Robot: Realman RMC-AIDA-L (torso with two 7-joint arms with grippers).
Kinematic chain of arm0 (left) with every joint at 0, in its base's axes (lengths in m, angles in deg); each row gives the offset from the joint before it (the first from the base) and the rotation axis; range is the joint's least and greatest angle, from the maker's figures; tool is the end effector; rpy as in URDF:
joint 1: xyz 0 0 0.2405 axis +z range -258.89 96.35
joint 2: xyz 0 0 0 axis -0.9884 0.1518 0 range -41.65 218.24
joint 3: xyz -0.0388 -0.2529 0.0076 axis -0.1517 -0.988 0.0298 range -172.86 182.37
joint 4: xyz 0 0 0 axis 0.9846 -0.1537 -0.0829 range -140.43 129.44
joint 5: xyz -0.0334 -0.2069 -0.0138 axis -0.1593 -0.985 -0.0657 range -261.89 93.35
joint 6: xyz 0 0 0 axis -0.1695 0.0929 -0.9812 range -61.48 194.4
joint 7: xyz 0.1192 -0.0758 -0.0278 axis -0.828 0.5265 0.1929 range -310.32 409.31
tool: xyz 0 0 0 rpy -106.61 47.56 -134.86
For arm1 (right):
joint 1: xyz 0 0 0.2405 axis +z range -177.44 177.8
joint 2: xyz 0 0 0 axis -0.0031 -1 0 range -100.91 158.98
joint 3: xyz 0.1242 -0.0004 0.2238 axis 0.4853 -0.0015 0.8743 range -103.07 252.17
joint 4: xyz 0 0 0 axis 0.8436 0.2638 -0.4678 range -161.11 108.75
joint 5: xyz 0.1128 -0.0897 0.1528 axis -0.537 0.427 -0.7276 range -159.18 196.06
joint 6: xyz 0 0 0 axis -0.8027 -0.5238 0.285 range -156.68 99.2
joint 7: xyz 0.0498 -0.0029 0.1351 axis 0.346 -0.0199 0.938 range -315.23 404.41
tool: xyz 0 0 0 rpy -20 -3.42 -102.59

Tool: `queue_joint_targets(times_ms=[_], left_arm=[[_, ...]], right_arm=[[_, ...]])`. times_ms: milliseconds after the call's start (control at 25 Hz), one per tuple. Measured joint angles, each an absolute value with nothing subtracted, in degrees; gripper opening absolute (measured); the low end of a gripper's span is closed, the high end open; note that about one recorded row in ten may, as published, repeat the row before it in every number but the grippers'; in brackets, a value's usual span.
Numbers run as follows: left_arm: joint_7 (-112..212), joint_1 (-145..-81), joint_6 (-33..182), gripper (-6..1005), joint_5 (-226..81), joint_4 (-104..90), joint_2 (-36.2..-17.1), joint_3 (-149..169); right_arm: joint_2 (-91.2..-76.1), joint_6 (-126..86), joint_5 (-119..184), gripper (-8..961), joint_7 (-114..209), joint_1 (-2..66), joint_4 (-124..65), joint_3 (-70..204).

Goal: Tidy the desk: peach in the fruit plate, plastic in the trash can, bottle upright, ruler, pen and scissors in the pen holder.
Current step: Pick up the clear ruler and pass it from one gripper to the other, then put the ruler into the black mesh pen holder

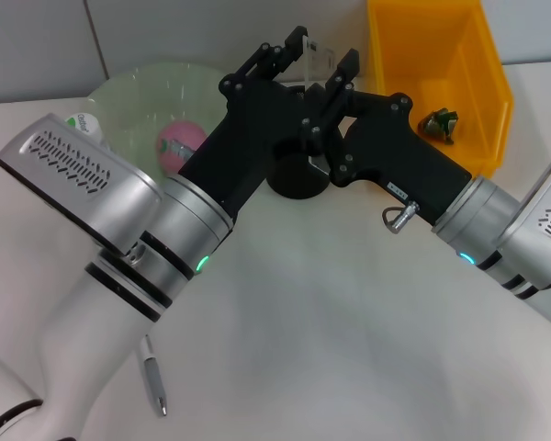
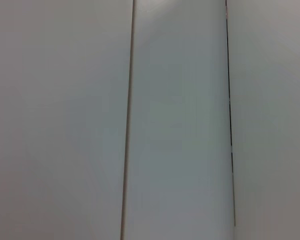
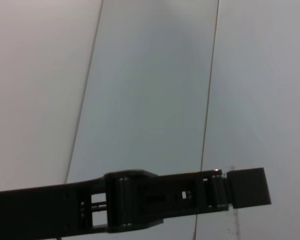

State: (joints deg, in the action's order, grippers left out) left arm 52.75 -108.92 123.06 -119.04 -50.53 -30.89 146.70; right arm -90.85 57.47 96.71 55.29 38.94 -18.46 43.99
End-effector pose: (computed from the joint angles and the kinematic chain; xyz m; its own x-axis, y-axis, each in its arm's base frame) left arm -0.1234 0.3166 -0.1017 0.5367 -0.1653 0.8274 0.5142 -0.7134 -0.4761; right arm 0.2192 0.3310 -0.0598 0.6528 0.2839 -0.7024 -0.3824 -0.6769 -0.6290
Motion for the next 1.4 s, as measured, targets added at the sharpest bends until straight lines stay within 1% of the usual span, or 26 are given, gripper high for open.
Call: queue_joint_targets(times_ms=[240, 480, 680, 800, 960, 1200, 1400], left_arm=[[53.8, -108.0, 124.8, 570, -118.1, -50.7, -30.8, 146.6], [60.9, -105.1, 126.0, 590, -107.8, -50.7, -30.28, 143.0], [61.5, -102.6, 127.2, 699, -104.5, -50.4, -30.32, 141.3], [63.8, -102.3, 127.4, 764, -103.2, -49.5, -29.97, 141.1], [66.9, -102.0, 127.4, 764, -99.6, -48.3, -29.82, 139.9], [75.5, -100.9, 127.5, 765, -85.5, -45.8, -29.75, 133.8], [79.1, -100.9, 127.5, 765, -82.2, -43.6, -29.96, 131.5]], right_arm=[[-90.85, 57.6, 96.7, 10, 56.0, 38.6, -18.0, 46.9], [-90.82, 59.2, 96.8, 7, 58.5, 38.4, -18.4, 50.6], [-90.69, 59.4, 96.8, 8, 60.5, 39.5, -19.4, 52.1], [-90.58, 56.8, 96.8, 8, 62.9, 41.3, -20.2, 53.8], [-90.56, 54.7, 96.8, 9, 63.9, 42.4, -21.2, 54.5], [-90.59, 47.6, 96.8, 9, 65.1, 45.8, -21.8, 56.2], [-90.66, 43.3, 96.7, 10, 65.8, 47.8, -22.0, 56.5]])
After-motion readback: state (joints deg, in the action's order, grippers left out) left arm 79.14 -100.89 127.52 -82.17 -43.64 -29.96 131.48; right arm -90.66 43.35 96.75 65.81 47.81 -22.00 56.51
